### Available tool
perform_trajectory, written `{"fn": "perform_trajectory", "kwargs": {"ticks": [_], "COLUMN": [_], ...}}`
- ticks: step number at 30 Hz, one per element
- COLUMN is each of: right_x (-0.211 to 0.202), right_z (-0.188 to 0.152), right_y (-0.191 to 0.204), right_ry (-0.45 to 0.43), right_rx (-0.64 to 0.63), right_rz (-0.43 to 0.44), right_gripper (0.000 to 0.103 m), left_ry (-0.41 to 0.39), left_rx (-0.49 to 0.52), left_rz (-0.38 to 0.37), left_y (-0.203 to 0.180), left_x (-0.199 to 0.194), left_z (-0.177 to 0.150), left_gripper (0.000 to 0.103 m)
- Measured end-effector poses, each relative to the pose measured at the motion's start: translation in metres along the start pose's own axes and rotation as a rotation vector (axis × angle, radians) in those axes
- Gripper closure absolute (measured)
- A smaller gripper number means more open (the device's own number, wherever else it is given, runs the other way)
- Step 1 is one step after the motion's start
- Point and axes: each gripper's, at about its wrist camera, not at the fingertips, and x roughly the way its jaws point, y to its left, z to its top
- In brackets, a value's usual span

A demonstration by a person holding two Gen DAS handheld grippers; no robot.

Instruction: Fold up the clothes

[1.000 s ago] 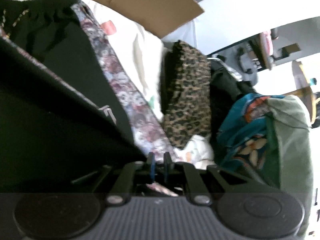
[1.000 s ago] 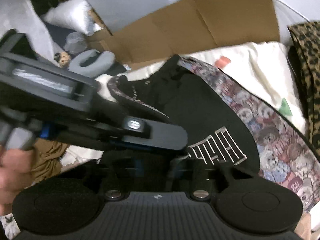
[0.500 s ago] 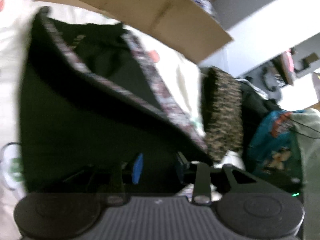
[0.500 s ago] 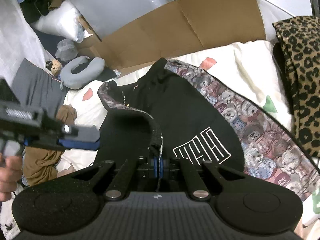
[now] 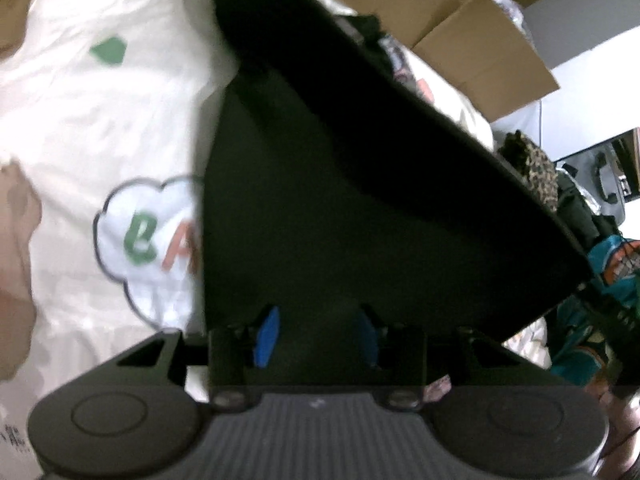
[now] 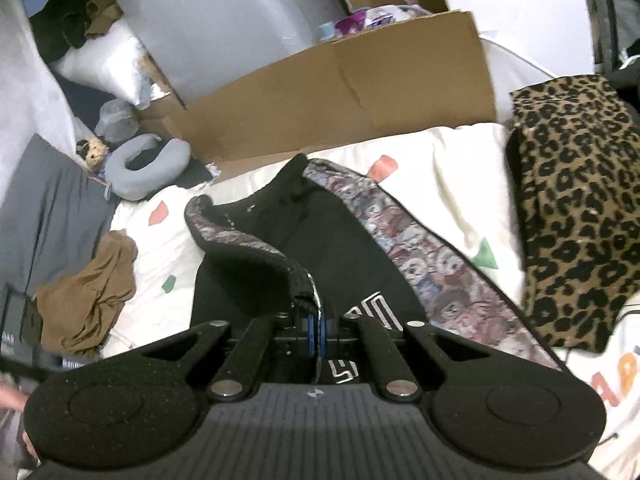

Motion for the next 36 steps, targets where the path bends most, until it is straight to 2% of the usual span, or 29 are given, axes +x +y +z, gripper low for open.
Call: {"fn": "perform_trajectory", "kwargs": {"ticks": [7,13,16,19,22,23,24,25,26,36], "right_x": [-0.004,0.012,0.022,0.031,0.037,0.038,0.039,0.040,0.041,0.011], "right_z": [-0.006,-0.024,-0.034,-0.043,-0.049,-0.050,-0.050,-0.050,-0.050,-0.030], "right_y": [-0.031,-0.062,-0.075,-0.083,-0.090,-0.091,-0.092,-0.092,-0.093,-0.083], "right_ry": [0.009,0.056,0.078,0.098,0.111,0.113,0.113,0.112,0.112,0.060], "right_rx": [0.068,0.123,0.138,0.141,0.146,0.145,0.144,0.142,0.140,0.130], "right_rz": [-0.074,-0.132,-0.149,-0.165,-0.166,-0.166,-0.165,-0.164,-0.162,-0.143], "right_gripper": [0.102,0.102,0.102,0.102,0.102,0.102,0.102,0.102,0.102,0.102], "left_ry": [0.076,0.146,0.162,0.167,0.151,0.148,0.145,0.143,0.140,0.131], "left_rx": [0.000,0.004,0.014,0.049,0.046,0.042,0.038,0.034,0.030,0.019], "left_rz": [0.005,-0.009,-0.022,-0.021,-0.051,-0.062,-0.074,-0.085,-0.097,-0.205], "left_y": [0.018,0.028,0.029,0.029,0.031,0.032,0.033,0.035,0.036,0.025], "left_x": [0.020,0.041,0.050,0.058,0.059,0.059,0.060,0.060,0.060,0.031], "left_z": [-0.027,-0.044,-0.049,-0.055,-0.061,-0.061,-0.062,-0.062,-0.063,-0.066], "left_gripper": [0.056,0.056,0.051,0.051,0.052,0.054,0.067,0.089,0.095,0.097]}}
